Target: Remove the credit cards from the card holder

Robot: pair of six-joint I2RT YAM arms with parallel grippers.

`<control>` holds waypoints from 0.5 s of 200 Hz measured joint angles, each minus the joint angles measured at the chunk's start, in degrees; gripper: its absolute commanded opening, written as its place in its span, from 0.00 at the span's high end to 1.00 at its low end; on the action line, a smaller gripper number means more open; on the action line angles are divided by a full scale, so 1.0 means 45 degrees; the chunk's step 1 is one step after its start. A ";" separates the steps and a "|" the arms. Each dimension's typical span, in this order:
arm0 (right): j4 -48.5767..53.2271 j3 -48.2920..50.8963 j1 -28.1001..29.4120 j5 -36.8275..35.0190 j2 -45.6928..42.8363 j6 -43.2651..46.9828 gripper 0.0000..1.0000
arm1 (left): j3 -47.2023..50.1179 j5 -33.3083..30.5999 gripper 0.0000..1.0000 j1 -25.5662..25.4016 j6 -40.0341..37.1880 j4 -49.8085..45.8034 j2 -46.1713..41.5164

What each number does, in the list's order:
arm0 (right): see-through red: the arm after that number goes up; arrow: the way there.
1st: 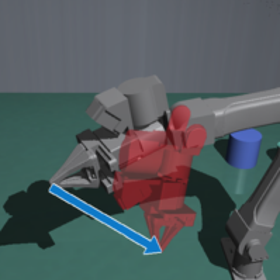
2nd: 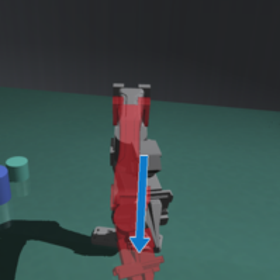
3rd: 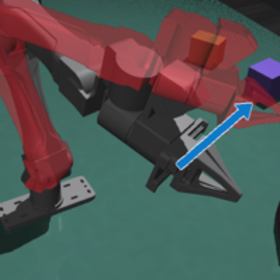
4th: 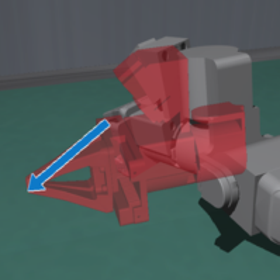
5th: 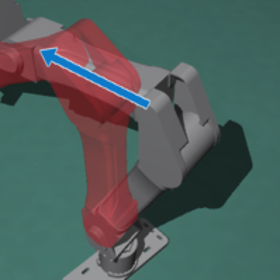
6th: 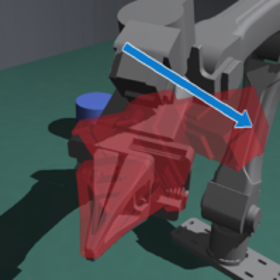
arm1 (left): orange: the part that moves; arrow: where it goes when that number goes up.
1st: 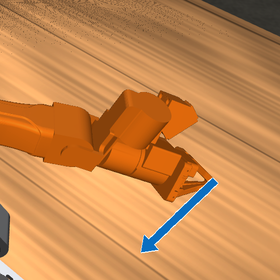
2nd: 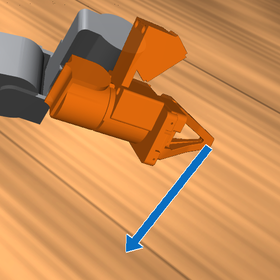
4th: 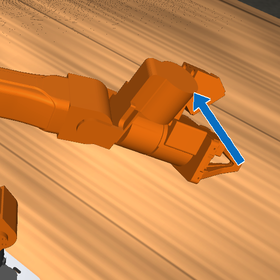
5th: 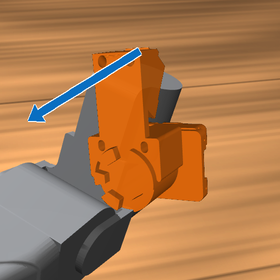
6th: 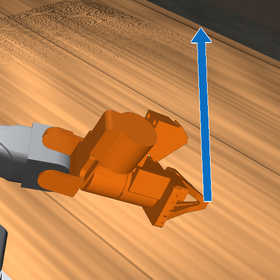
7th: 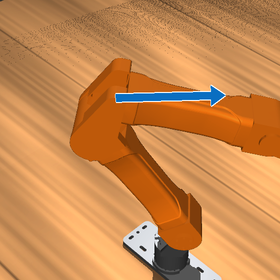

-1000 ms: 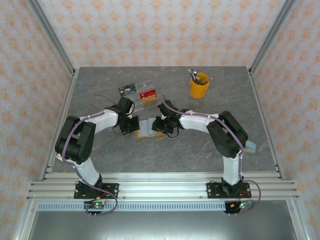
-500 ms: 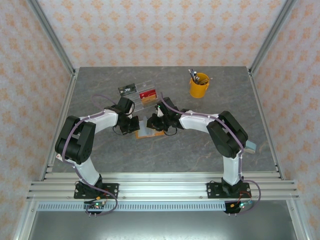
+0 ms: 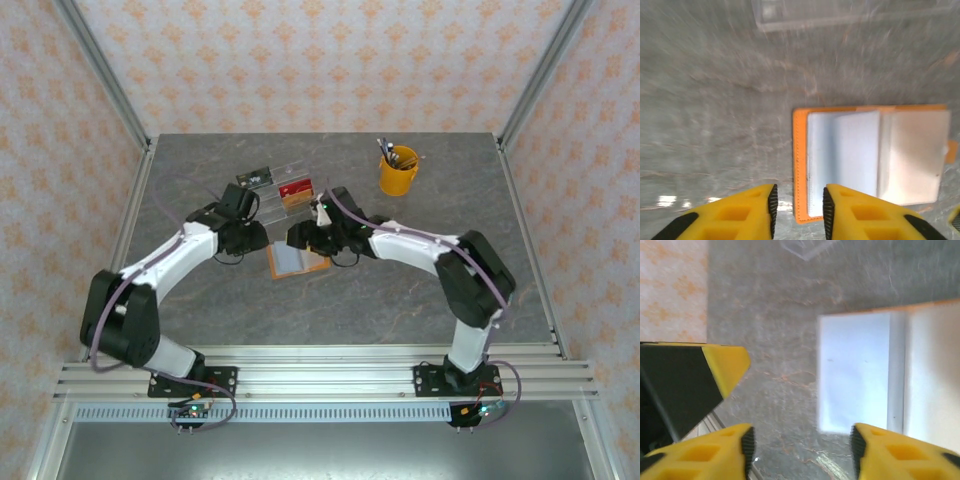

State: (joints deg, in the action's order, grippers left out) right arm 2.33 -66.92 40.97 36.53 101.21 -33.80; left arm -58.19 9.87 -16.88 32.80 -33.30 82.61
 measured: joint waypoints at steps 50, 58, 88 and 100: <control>0.1205 0.0806 -0.0957 -0.5338 -0.4061 0.1564 0.00 | -0.0384 -0.3827 0.01 0.0277 -0.0345 -0.0452 -0.2909; 0.1360 0.1146 -0.1239 -0.6445 -0.4736 0.1821 0.00 | -0.0379 -0.4420 0.00 0.0374 -0.0544 -0.0437 -0.3269; 0.1860 0.2191 -0.2234 -1.0205 -0.6747 0.2827 0.00 | 0.0243 -0.6509 0.00 0.0826 -0.1020 0.0345 -0.4289; 0.2006 0.2438 -0.2623 -1.1604 -0.7227 0.3172 0.00 | 0.0797 -0.7111 0.00 0.1122 -0.1287 0.0860 -0.4493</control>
State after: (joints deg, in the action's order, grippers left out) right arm 11.35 -55.94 29.17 -15.68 68.69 -19.53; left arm -54.61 -22.13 -11.84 27.00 -29.43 62.39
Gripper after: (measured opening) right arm 0.998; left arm 0.995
